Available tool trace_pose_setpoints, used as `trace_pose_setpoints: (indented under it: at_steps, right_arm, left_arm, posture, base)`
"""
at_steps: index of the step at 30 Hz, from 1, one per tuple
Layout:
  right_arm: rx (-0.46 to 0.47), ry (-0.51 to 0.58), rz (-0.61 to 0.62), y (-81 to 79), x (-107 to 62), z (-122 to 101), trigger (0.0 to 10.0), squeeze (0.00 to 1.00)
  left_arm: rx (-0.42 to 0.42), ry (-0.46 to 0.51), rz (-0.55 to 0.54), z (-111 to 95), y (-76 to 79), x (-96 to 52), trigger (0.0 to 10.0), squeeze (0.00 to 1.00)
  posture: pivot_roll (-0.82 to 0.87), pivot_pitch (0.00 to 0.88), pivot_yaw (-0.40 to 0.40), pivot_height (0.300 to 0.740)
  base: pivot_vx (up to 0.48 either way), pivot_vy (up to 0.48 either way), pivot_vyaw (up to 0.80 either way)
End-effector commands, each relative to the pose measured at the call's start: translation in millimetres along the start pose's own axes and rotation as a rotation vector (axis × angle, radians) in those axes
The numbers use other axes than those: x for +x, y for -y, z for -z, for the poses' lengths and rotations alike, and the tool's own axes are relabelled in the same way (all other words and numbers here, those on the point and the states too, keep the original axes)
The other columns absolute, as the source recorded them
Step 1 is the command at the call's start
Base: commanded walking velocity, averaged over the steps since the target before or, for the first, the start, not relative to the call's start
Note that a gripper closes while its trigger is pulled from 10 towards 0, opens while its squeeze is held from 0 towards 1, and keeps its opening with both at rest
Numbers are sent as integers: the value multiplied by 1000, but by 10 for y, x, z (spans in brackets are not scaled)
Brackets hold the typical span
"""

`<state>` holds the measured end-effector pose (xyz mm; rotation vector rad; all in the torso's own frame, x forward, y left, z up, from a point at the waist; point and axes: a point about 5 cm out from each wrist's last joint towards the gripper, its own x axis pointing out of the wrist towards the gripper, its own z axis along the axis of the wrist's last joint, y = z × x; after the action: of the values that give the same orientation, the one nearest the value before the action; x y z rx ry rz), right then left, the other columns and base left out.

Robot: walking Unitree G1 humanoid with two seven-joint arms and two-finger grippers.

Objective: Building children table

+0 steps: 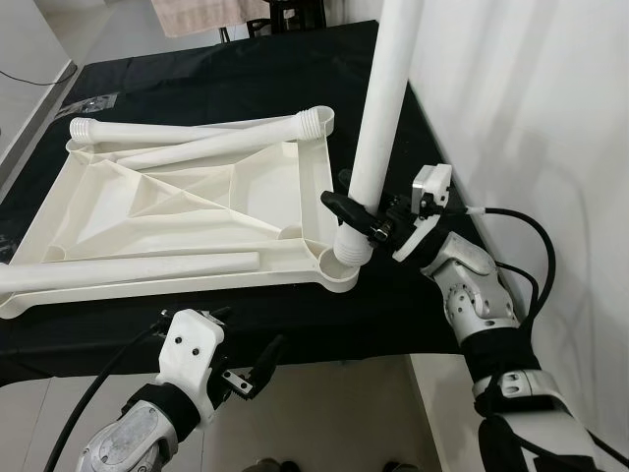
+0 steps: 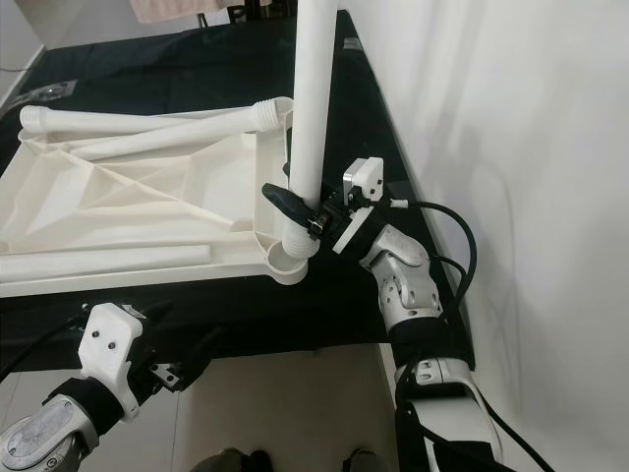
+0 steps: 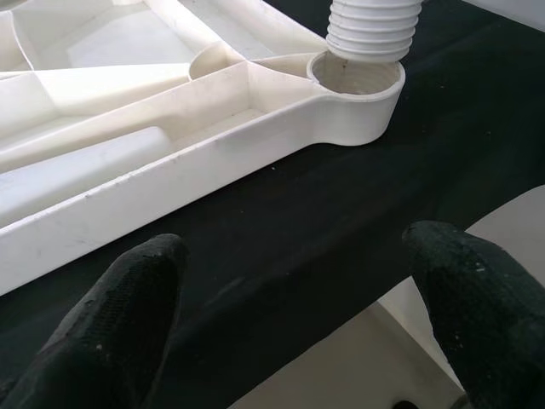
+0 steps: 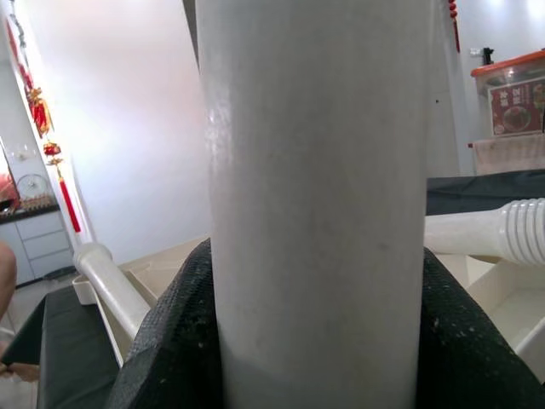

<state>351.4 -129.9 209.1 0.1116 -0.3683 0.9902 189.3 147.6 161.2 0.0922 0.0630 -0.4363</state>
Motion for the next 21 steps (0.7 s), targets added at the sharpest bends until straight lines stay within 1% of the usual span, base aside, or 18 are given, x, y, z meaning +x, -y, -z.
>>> trace_pose_setpoints:
  at_steps: [1, 7, 13, 19, 21]
  right_arm:
    - [4, -49, -29, -64, -52, 123, 10000, 0]
    - [-28, -77, -49, -94, -108, 151, 10000, 0]
    - [-71, -101, -57, -137, -107, 193, 10000, 0]
    - [-84, -105, -65, -151, -99, 195, 10000, 0]
    - [-100, -91, -123, -212, -52, 134, 10000, 0]
  left_arm:
    - [-2, -19, 8, 13, 15, -30, 10000, 0]
    - [-5, -18, 8, 5, 11, -25, 10000, 0]
    - [-10, -16, 9, 1, 8, -19, 10000, 0]
    - [-11, -15, 10, 1, 8, -16, 10000, 0]
    - [-16, -13, 9, -2, 10, -3, 10000, 0]
  posture:
    - [38, 261, 72, 740]
    - [31, 265, 73, 740]
    - [28, 265, 74, 740]
    - [27, 265, 75, 740]
    - [25, 267, 72, 740]
  base:
    - [0, 0, 0]
    - [0, 0, 0]
    - [0, 0, 0]
    - [0, 0, 0]
    - [0, 0, 0]
